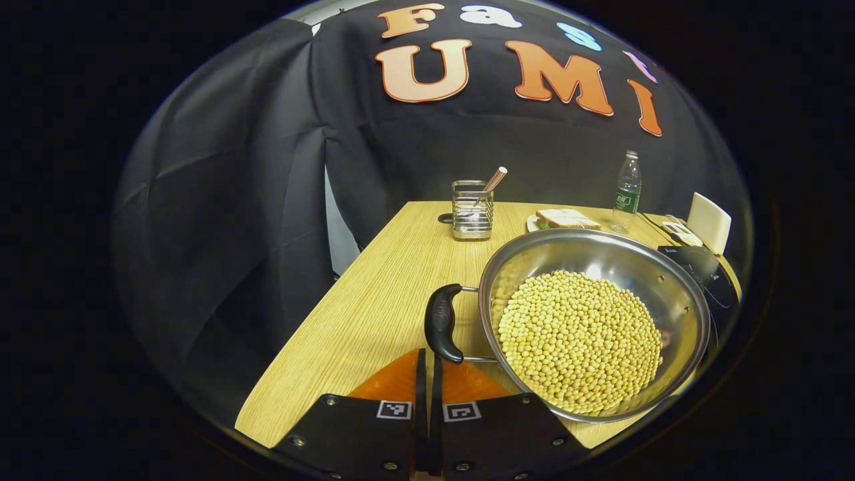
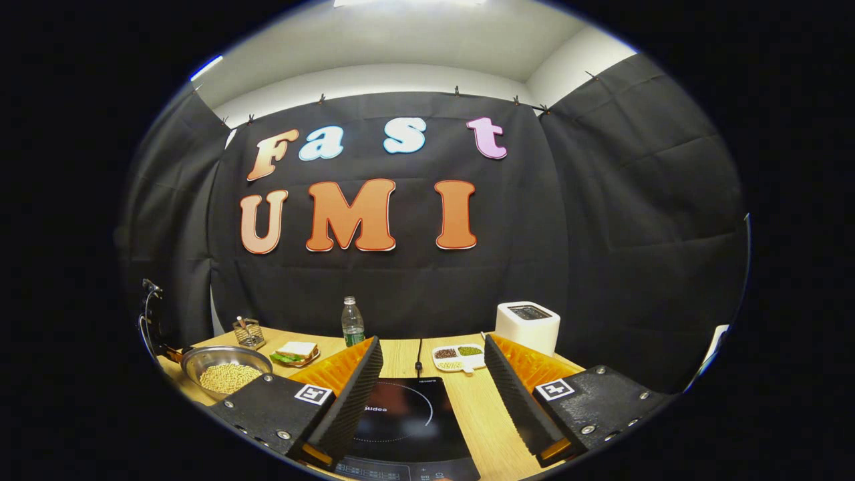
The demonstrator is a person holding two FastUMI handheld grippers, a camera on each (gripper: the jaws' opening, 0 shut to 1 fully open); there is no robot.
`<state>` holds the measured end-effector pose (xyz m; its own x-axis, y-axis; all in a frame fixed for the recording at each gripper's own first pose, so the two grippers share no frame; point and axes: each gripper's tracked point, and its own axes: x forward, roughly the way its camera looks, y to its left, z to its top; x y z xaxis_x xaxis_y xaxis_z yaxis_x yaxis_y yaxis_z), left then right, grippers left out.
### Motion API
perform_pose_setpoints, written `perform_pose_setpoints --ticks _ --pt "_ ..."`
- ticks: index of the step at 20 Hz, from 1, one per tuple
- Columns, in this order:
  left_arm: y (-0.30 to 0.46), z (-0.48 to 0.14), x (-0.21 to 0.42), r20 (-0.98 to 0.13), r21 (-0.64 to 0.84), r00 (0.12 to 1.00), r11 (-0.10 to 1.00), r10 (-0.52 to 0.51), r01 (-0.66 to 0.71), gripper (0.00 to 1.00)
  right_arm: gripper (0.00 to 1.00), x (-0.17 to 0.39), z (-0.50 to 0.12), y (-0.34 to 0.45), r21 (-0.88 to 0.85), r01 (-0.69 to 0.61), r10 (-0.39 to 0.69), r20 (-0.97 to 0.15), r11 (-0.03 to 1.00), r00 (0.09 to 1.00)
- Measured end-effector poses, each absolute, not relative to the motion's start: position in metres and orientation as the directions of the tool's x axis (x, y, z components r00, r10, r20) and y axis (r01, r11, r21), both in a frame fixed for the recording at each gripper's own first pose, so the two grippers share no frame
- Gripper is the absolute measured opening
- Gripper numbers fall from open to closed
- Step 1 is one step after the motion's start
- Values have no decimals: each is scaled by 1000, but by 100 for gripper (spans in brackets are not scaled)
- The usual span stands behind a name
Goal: First push the handle of the pot to place it horizontally, then grasp the pot with both hands and set it on the induction cooktop.
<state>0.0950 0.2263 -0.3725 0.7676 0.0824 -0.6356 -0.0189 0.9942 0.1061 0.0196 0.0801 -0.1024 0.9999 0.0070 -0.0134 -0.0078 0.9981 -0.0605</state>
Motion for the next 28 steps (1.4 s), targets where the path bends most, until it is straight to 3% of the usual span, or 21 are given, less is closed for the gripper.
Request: perform_pose_setpoints --ticks 9,16,22,24,26,28 --pt "230 -364 87 -625 80 777 996 70 -25 2 95 22 -108 112 -54 -50 48 -41 997 998" --pt "231 -285 79 -454 78 888 996 72 -41 2 95 28 -112 155 0 -94 93 -62 996 994" --pt "205 -250 101 -357 93 934 996 23 11 3 95 38 -118 210 89 -131 139 -94 987 986" --pt "195 -248 109 -356 95 934 995 6 30 15 95 45 -122 225 85 -126 135 -102 988 986" --pt "191 -247 117 -350 94 937 995 -2 38 19 95 50 -135 243 81 -127 137 -130 989 982" --pt "191 -252 119 -356 96 935 994 -10 48 39 95 55 -154 265 81 -134 146 -171 988 974"
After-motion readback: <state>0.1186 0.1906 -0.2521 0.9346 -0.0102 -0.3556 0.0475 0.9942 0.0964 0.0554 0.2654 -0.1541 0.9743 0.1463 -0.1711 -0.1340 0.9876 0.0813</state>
